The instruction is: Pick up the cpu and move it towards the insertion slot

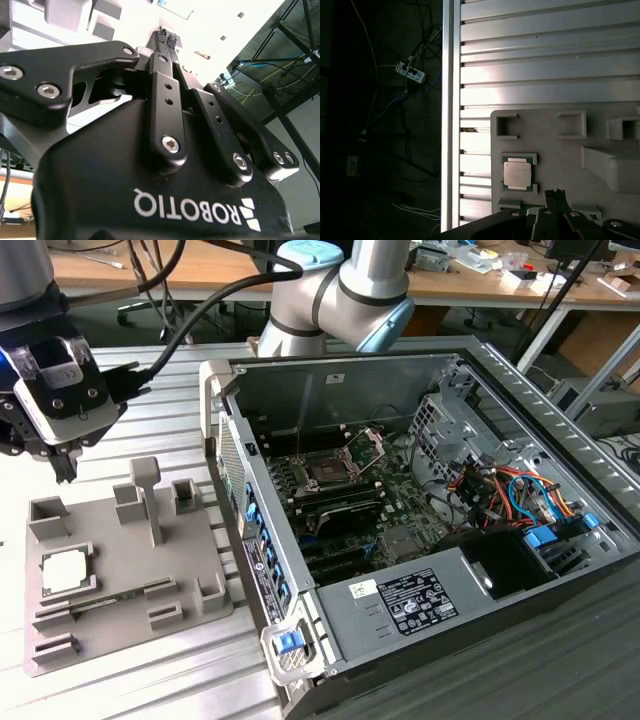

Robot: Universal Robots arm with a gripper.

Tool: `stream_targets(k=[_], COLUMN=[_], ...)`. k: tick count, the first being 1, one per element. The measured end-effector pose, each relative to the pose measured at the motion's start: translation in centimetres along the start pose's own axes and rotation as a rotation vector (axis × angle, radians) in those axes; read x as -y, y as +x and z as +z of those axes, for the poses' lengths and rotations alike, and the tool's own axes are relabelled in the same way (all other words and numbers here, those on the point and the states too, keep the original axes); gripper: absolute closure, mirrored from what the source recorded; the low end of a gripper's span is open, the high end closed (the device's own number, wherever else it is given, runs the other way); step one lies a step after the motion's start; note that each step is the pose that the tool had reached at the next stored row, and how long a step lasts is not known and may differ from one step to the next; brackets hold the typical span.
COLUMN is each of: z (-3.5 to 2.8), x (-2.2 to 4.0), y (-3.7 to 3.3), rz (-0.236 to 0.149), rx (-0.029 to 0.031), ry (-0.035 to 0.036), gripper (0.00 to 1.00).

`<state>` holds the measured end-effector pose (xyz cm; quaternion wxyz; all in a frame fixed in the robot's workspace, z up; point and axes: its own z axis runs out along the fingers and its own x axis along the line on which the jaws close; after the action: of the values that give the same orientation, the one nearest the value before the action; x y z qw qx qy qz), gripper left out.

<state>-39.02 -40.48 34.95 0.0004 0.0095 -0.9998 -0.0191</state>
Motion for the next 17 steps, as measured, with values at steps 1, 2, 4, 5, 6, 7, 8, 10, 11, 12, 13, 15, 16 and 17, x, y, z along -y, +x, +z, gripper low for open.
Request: stream_targets(k=[1,2,4,5,6,7,8,10,11,12,13,15,16,17], z=[0.05,0.1,0.2,0.24,0.28,0.35,0.38,0.53,0.59,0.67,0.75,0.88,0.98,1.06], x=[0.01,0.01,0.03,0.05,0.06,0.07,0.08,0.15,0.19,0.23,0.26,0.3,0.34,0.4], y=[0.01,0.02,0.03,0.05,0.07,0.09,0.1,0.2,0.24,0.27,0.31,0.37,0.43,0.49], rz=[0.0,0.0,0.0,0.0,0.0,0.0,0.0,0.0,0.0,0.0,0.0,0.0,0.0,0.0], rx=[0.0,0.0001,0.0,-0.0001,-0.0001,0.0001,0.0,0.0002,0.0001,-0.0001,-0.0001,0.0,0.0001,0.0001], ry=[0.0,-0.0001,0.0,0.0,0.0001,-0.0001,0.0,-0.0001,-0.0001,0.0,0.0001,0.0,-0.0001,-0.0001], gripper=[0.89,0.89,0.89,0.89,0.89,0.89,0.89,0.89,0.89,0.89,0.89,0.89,0.89,0.89])
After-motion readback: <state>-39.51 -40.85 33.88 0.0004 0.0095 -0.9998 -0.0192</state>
